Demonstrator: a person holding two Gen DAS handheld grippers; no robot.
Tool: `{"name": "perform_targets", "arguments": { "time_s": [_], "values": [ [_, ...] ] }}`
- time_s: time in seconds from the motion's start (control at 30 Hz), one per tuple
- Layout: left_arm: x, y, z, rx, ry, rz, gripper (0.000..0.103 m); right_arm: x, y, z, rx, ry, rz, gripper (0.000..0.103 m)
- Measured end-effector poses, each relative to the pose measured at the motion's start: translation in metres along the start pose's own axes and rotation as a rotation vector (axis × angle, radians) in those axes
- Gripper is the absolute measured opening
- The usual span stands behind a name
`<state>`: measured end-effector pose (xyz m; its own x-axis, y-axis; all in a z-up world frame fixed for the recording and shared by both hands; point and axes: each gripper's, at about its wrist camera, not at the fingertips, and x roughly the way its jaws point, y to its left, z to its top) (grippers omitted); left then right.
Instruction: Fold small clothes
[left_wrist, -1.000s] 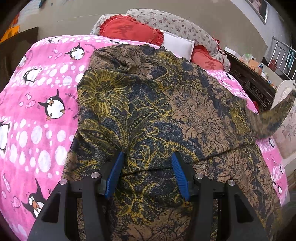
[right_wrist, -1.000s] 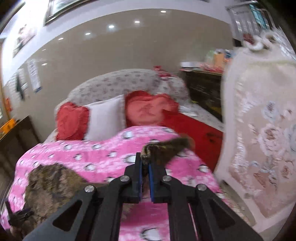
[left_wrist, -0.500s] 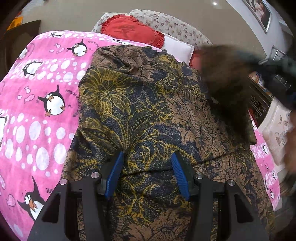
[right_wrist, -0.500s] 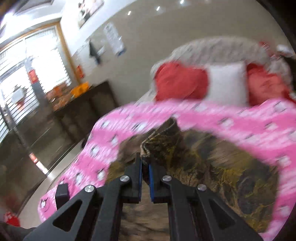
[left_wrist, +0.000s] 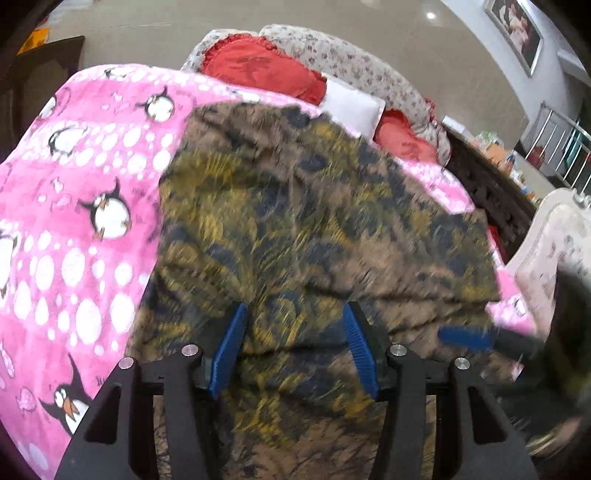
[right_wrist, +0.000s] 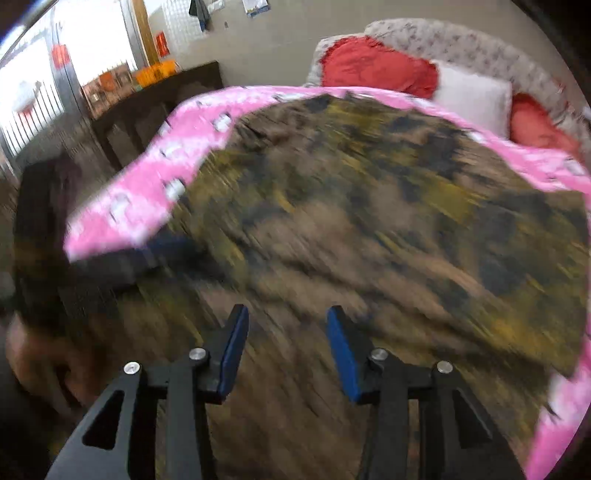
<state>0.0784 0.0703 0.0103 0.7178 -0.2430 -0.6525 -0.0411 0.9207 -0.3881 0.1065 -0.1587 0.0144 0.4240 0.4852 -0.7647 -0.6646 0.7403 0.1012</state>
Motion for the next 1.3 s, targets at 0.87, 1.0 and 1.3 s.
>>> {"name": "perform_targets", "arguments": {
  "time_s": [0.87, 1.0, 1.3],
  "values": [
    [0.065, 0.006, 0.046, -0.200, 0.105, -0.254, 0.019, -0.008, -0.033, -0.037, 0.091, -0.060, -0.038, 0.057],
    [0.071, 0.009, 0.050, -0.223, 0.085, -0.227, 0.013, -0.008, -0.034, -0.037, 0.097, -0.059, -0.033, 0.057],
    [-0.007, 0.003, 0.059, -0.117, -0.006, -0.189, 0.000, -0.006, -0.034, -0.035, 0.100, -0.055, -0.037, 0.057]
  ]
}}
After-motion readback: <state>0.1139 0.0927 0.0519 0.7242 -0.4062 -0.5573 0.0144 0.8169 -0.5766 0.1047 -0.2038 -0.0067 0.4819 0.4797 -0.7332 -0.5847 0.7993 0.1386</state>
